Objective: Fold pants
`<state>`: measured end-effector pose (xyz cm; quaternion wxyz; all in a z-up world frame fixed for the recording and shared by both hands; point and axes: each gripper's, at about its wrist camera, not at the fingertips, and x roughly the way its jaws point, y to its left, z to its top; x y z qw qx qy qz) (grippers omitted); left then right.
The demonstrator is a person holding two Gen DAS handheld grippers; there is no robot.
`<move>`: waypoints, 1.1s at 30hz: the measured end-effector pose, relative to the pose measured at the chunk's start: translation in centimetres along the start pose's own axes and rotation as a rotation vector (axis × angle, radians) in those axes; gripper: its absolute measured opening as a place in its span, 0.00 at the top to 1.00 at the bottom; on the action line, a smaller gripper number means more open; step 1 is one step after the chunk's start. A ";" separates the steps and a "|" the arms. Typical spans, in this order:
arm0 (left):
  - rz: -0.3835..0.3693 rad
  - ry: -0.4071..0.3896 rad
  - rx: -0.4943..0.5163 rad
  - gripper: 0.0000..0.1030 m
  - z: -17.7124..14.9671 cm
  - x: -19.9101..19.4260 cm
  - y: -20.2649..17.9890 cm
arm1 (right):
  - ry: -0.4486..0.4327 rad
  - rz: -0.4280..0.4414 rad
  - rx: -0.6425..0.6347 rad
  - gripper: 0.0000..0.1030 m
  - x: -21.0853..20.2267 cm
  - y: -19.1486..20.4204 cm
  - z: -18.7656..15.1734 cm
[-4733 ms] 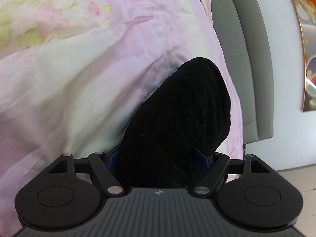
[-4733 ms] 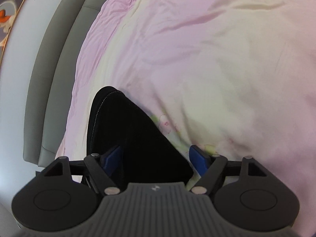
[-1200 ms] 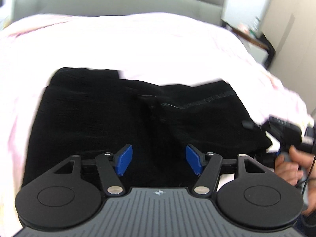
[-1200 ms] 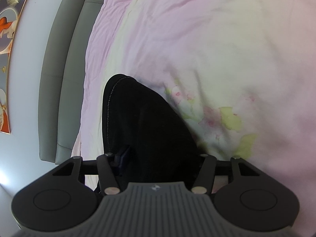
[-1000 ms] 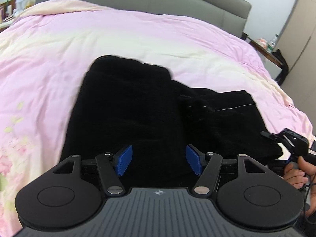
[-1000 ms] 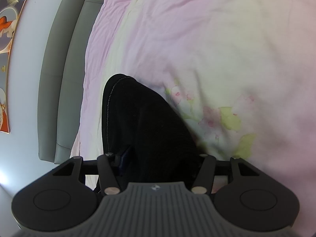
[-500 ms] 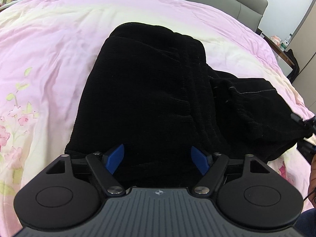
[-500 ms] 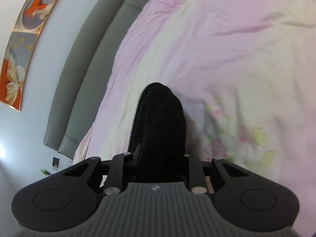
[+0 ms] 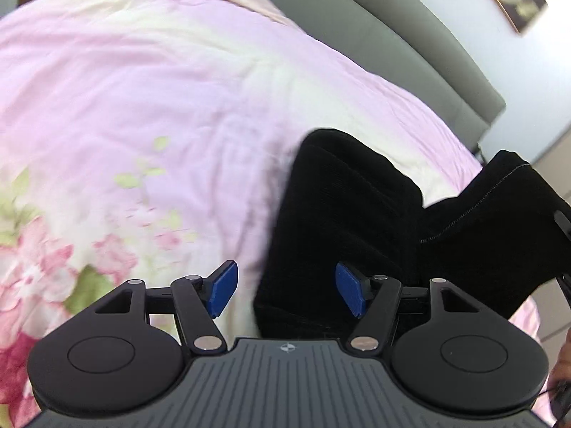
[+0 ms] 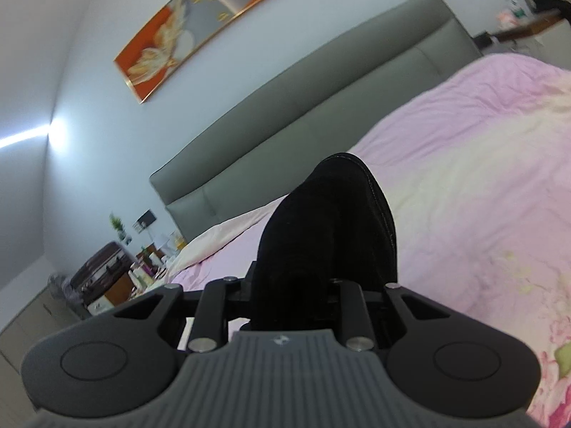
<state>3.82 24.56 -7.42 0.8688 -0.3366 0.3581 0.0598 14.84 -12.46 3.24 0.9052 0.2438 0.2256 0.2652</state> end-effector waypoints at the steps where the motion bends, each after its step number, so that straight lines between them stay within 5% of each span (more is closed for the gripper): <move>1: -0.008 0.000 -0.034 0.29 0.1 -0.1 1.0 | 0.007 0.017 -0.054 0.81 0.6 1.7 -0.5; 9: -0.032 0.006 -0.140 0.29 0.3 -0.9 5.2 | 0.150 0.060 -0.580 0.81 7.8 14.3 -10.3; 16: -0.055 -0.010 -0.186 0.29 0.8 -2.1 6.6 | 0.309 -0.073 -1.112 0.78 14.1 14.4 -21.7; 23: -0.122 -0.014 -0.216 0.28 0.9 -2.3 6.2 | 0.217 -0.061 -1.130 0.78 11.3 16.4 -20.5; 25: -0.134 -0.016 -0.216 0.27 0.9 -2.3 5.9 | 0.268 -0.066 -1.159 0.72 11.8 16.2 -20.8; 27: -0.140 -0.014 -0.215 0.27 0.7 -2.3 5.6 | 0.425 -0.052 -1.236 0.63 13.4 15.5 -23.1; 29: -0.140 -0.012 -0.211 0.27 0.5 -2.4 5.4 | 0.413 -0.004 -1.321 0.62 13.1 15.0 -25.0; 33: -0.127 -0.011 -0.206 0.27 0.0 -2.6 5.5 | 0.423 0.053 -1.211 0.59 12.0 15.0 -23.5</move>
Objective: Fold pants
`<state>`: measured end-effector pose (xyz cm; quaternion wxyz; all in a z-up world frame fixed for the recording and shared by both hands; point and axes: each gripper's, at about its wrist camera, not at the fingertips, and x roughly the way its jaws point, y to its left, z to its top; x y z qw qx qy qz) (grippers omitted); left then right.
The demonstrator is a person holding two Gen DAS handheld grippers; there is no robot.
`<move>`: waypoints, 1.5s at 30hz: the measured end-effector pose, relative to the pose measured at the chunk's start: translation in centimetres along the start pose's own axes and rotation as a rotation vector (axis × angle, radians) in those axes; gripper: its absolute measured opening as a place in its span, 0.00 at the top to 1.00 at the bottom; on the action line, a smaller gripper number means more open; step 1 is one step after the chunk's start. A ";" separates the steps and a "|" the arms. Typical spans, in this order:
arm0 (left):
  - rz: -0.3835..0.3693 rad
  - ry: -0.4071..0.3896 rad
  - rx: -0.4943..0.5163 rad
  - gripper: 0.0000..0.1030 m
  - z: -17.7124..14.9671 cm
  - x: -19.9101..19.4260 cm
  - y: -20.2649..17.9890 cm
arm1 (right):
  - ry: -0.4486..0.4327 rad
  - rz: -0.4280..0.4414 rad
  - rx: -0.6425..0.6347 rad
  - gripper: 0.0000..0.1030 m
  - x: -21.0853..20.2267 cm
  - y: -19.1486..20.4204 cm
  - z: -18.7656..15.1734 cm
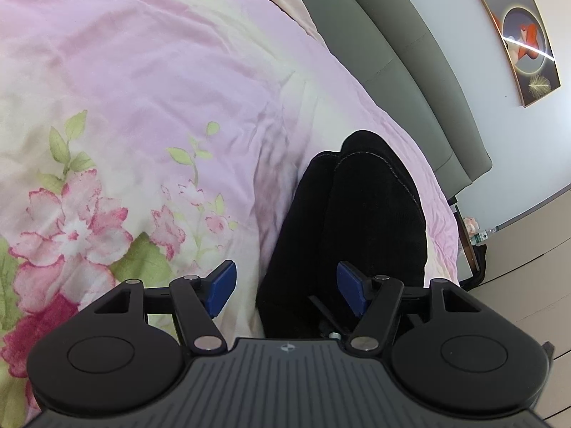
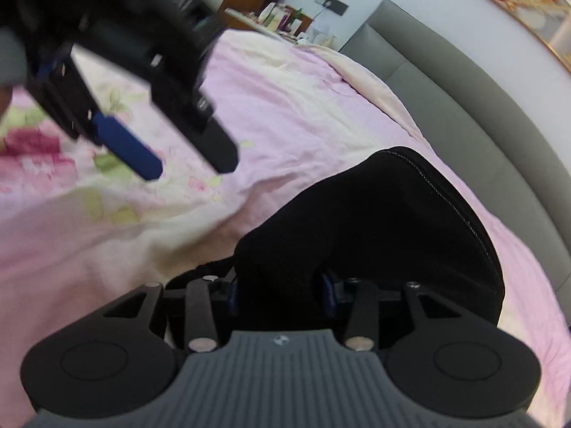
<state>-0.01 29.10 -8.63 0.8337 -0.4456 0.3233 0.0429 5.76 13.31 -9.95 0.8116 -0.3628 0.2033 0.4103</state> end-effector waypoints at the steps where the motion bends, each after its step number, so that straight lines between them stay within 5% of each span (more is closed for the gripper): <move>1: 0.003 0.003 -0.006 0.27 0.0 0.1 0.1 | -0.003 0.008 0.005 0.57 -0.3 -0.1 -0.2; 5: 0.003 0.010 0.002 0.27 -0.1 0.3 0.1 | -0.010 0.042 -0.009 0.57 -2.0 -0.2 -0.7; 12: 0.002 0.010 0.003 0.27 -0.2 0.1 0.1 | -0.098 0.199 0.270 0.59 -6.8 -4.9 -1.0; 16: 0.000 0.011 0.001 0.27 -0.2 0.2 0.1 | -0.184 0.099 0.532 0.63 -9.3 -10.1 -2.4; 20: -0.005 0.021 0.012 0.27 -0.6 0.4 -0.4 | -0.085 -0.047 0.690 0.71 -8.2 -13.5 -4.4; 24: -0.015 0.019 0.031 0.26 -0.9 0.3 -0.9 | 0.005 0.003 0.689 0.71 -6.6 -12.7 -6.0; 28: -0.023 0.019 0.033 0.25 -0.9 0.5 -1.2 | 0.074 -0.045 0.488 0.62 -5.6 -8.5 -6.4; 35: -0.057 0.021 0.058 0.25 -0.7 1.5 -3.0 | 0.155 0.041 0.568 0.62 -5.9 -8.9 -8.1; 40: -0.092 0.015 0.115 0.18 -0.7 2.6 -4.9 | 0.069 0.070 0.641 0.63 -8.0 -9.3 -9.5; 45: -0.111 0.094 0.077 0.18 -0.9 5.8 -4.7 | 0.028 0.081 0.749 0.63 -9.3 -11.1 -9.7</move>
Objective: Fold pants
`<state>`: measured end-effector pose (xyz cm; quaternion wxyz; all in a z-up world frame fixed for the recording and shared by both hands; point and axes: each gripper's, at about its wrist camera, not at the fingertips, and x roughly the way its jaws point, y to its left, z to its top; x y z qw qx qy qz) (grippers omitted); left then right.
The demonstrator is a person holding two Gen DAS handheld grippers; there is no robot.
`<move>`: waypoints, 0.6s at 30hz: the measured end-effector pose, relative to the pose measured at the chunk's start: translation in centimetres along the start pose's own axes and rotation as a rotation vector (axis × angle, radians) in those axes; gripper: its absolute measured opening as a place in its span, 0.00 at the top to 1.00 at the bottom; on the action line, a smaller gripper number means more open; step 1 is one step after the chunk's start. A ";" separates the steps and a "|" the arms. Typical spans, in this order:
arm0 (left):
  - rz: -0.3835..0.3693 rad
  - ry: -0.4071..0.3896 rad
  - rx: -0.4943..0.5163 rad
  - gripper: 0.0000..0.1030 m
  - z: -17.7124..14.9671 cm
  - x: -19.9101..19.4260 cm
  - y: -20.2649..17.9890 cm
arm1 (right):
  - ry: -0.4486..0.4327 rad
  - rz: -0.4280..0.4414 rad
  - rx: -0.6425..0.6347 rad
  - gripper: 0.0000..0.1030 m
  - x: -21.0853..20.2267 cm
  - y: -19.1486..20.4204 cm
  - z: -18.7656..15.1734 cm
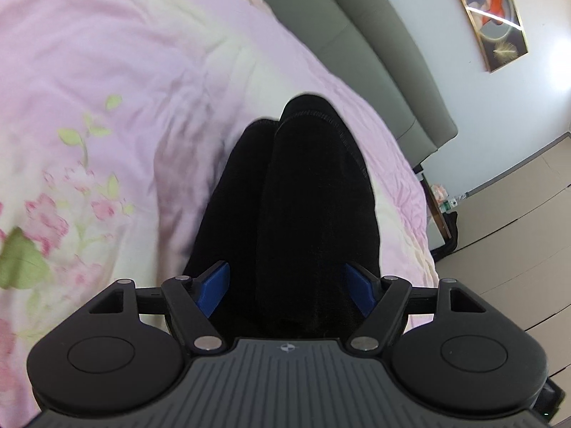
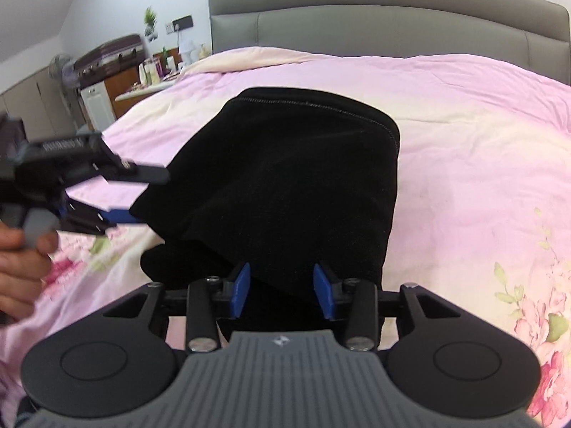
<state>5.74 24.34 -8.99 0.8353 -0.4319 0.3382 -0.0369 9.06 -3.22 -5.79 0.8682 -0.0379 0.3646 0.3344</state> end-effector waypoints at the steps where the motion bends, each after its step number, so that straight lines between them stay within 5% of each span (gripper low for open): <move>1: 0.011 0.014 -0.005 0.18 0.0 0.6 0.2 | -0.005 -0.001 0.004 0.63 -0.4 0.0 0.2; 3: 0.013 0.024 -0.021 0.19 -0.1 1.5 0.5 | -0.017 -0.007 0.005 0.63 -0.9 0.2 0.5; 4: -0.001 0.012 -0.029 0.32 -0.2 1.5 0.7 | -0.023 -0.009 0.006 0.63 -1.1 0.2 0.7; 6: -0.039 0.009 -0.056 0.73 -0.2 1.4 1.0 | -0.039 -0.012 0.019 0.63 -1.8 0.2 1.1; 12: -0.149 0.011 -0.178 0.73 -0.5 -0.2 1.8 | -0.052 -0.008 -0.002 0.62 -0.7 -0.1 6.8; 18: -0.140 0.026 -0.171 0.73 -0.8 0.0 2.5 | 0.010 0.126 0.004 0.53 5.0 -1.2 15.9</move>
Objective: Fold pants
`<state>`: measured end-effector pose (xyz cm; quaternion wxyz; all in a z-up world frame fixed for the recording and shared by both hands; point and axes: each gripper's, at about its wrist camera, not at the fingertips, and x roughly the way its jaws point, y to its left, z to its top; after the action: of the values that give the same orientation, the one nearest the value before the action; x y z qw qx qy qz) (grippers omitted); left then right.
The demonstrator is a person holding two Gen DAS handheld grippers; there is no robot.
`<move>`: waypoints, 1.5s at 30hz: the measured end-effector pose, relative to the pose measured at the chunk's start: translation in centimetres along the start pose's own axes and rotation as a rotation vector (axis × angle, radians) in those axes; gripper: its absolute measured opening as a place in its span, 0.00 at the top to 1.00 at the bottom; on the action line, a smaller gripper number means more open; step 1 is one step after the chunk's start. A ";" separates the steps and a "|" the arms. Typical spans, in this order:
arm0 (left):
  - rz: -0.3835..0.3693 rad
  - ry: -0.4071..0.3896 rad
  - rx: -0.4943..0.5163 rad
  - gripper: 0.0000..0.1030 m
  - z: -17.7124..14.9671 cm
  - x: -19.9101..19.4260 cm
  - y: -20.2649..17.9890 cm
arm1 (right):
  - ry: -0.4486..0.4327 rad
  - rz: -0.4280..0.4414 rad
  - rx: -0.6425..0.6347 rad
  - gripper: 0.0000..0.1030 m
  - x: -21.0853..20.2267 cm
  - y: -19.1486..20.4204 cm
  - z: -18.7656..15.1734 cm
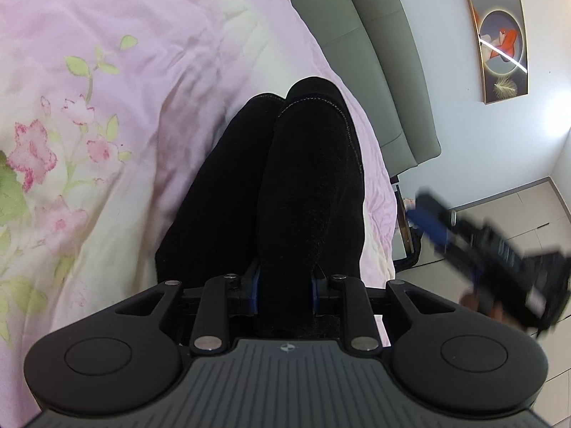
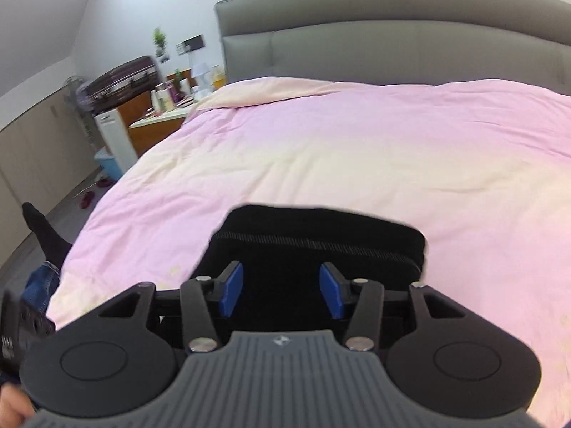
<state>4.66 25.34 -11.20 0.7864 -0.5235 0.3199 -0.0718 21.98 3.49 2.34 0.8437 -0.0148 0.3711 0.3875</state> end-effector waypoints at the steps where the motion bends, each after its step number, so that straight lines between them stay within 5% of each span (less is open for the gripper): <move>1: 0.000 0.002 0.003 0.73 0.0 0.1 0.2 | 0.025 0.035 -0.029 0.46 1.2 0.0 1.4; 9: -0.012 0.025 0.001 0.72 0.1 0.0 1.0 | 0.196 0.183 -0.382 0.35 9.2 2.3 7.8; 17: 0.009 0.042 0.016 0.72 0.1 0.0 0.8 | 0.397 0.305 -0.391 0.33 16.2 1.4 8.6; 24: 0.030 0.017 0.044 0.73 -0.3 -0.8 -0.2 | 0.378 0.313 -0.296 0.83 14.7 1.4 7.5; 28: -0.089 -0.035 0.031 0.73 0.2 -3.4 -0.8 | 0.291 0.350 -0.263 0.84 11.5 2.0 9.8; 30: -0.073 -0.050 0.034 0.73 1.0 -4.4 -0.8 | 0.269 0.362 -0.247 0.84 11.0 2.2 10.9; 38: 0.141 -0.002 0.010 0.69 0.0 -1.7 2.3 | 0.419 0.177 -0.330 0.83 19.3 5.0 7.0; 42: 0.096 0.000 -0.087 0.66 0.6 -2.1 4.5 | 0.369 0.113 -0.271 0.78 20.8 4.7 5.6; 45: 0.101 0.004 -0.069 0.64 0.6 -2.4 4.3 | 0.285 0.086 -0.282 0.70 19.0 5.1 5.5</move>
<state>2.14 28.74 -13.78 0.7699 -0.5332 0.3498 -0.0224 30.01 21.01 -4.42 0.7547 -0.1716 0.4292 0.4655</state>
